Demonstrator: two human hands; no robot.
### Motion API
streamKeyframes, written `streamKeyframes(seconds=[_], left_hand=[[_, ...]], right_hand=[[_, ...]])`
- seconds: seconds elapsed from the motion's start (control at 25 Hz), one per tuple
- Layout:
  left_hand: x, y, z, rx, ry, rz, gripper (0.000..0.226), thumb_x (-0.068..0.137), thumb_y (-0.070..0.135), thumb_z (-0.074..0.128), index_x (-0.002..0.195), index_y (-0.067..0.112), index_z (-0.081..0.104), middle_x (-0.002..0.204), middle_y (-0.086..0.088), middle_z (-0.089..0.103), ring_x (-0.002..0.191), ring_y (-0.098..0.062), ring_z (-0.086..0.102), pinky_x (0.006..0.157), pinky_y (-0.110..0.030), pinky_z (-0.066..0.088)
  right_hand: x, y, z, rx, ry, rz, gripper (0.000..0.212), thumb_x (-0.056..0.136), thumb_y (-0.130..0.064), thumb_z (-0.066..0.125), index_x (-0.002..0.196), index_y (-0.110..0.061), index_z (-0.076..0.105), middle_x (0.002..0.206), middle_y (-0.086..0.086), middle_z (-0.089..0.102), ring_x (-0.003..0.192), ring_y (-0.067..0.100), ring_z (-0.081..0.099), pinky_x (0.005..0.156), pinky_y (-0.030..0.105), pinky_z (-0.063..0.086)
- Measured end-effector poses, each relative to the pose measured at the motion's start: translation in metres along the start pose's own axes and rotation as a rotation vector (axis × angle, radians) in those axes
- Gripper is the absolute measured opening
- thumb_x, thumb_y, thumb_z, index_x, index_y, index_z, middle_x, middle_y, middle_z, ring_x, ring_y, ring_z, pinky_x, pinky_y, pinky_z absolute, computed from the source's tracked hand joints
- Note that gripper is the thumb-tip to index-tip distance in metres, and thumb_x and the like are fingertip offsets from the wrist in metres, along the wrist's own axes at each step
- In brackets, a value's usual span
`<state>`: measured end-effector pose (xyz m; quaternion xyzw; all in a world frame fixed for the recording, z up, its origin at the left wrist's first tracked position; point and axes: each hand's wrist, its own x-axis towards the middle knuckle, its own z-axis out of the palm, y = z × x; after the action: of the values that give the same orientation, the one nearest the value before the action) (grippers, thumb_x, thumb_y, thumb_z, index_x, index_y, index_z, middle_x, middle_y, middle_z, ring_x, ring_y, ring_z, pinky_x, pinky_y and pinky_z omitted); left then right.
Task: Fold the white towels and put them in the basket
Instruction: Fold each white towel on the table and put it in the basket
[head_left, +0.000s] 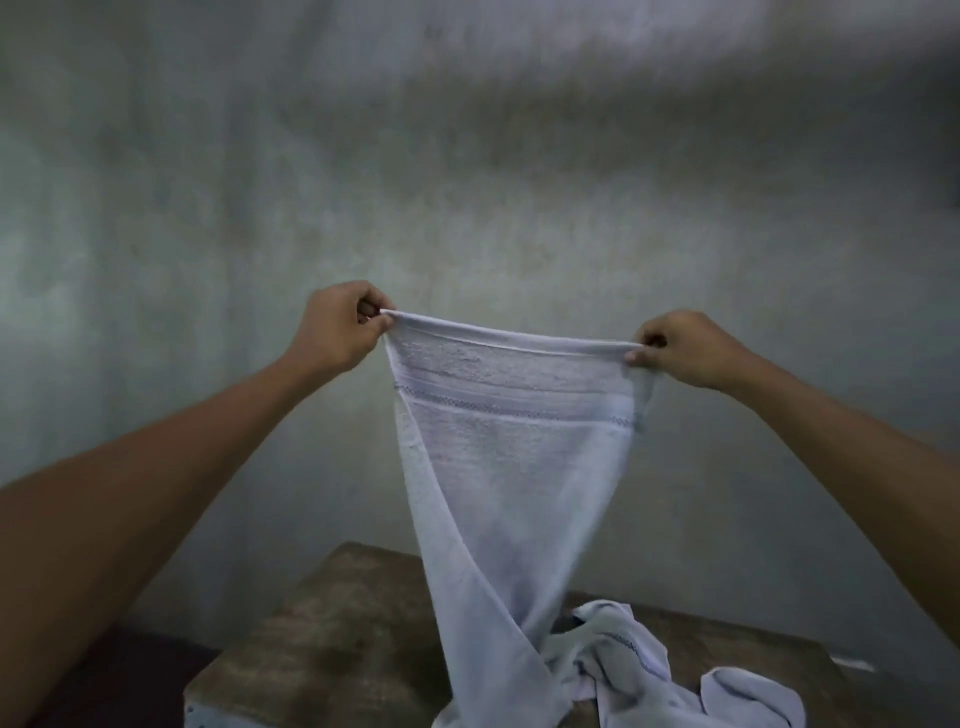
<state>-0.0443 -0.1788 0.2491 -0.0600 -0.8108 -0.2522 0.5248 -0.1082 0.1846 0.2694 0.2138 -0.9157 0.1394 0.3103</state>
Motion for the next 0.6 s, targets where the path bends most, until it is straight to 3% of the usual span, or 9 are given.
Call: streamKeyframes(seconds=[0.12, 0.24, 0.36, 0.6], left_hand=[[0.02, 0.017, -0.021, 0.0, 0.082, 0.032, 0.014, 0.083, 0.009, 0.065, 0.095, 0.004, 0.071, 0.085, -0.012, 0.069, 0.066, -0.015, 0.053, 0.057, -0.003, 0.036], [0.031, 0.03, -0.037, 0.046, 0.069, 0.074, 0.017, 0.085, 0.009, 0.063, 0.1, 0.005, 0.071, 0.09, -0.014, 0.071, 0.074, -0.018, 0.057, 0.067, -0.018, 0.038], [0.039, 0.034, -0.049, 0.053, 0.064, 0.05, 0.015, 0.086, 0.015, 0.061, 0.097, 0.01, 0.071, 0.087, -0.013, 0.069, 0.073, -0.019, 0.055, 0.068, -0.025, 0.04], [0.043, 0.06, -0.068, -0.036, 0.074, -0.041, 0.018, 0.089, 0.017, 0.058, 0.101, 0.008, 0.069, 0.082, -0.008, 0.059, 0.077, -0.023, 0.054, 0.067, -0.025, 0.034]], right_hand=[[0.003, -0.012, -0.045, 0.012, 0.091, -0.023, 0.012, 0.086, -0.02, 0.065, 0.088, -0.011, 0.071, 0.081, 0.006, 0.064, 0.077, 0.02, 0.054, 0.061, 0.027, 0.036], [0.003, -0.024, -0.077, -0.011, 0.143, -0.056, 0.014, 0.086, -0.017, 0.065, 0.094, -0.007, 0.071, 0.085, 0.007, 0.064, 0.078, 0.018, 0.052, 0.06, 0.025, 0.033], [-0.003, -0.032, -0.105, -0.024, 0.182, -0.056, 0.014, 0.087, -0.019, 0.064, 0.093, -0.008, 0.071, 0.082, 0.007, 0.064, 0.07, 0.017, 0.051, 0.057, 0.024, 0.034], [-0.015, -0.046, -0.135, 0.029, 0.276, -0.045, 0.019, 0.089, -0.018, 0.061, 0.097, -0.003, 0.069, 0.079, 0.009, 0.062, 0.073, 0.022, 0.053, 0.066, 0.028, 0.037]])
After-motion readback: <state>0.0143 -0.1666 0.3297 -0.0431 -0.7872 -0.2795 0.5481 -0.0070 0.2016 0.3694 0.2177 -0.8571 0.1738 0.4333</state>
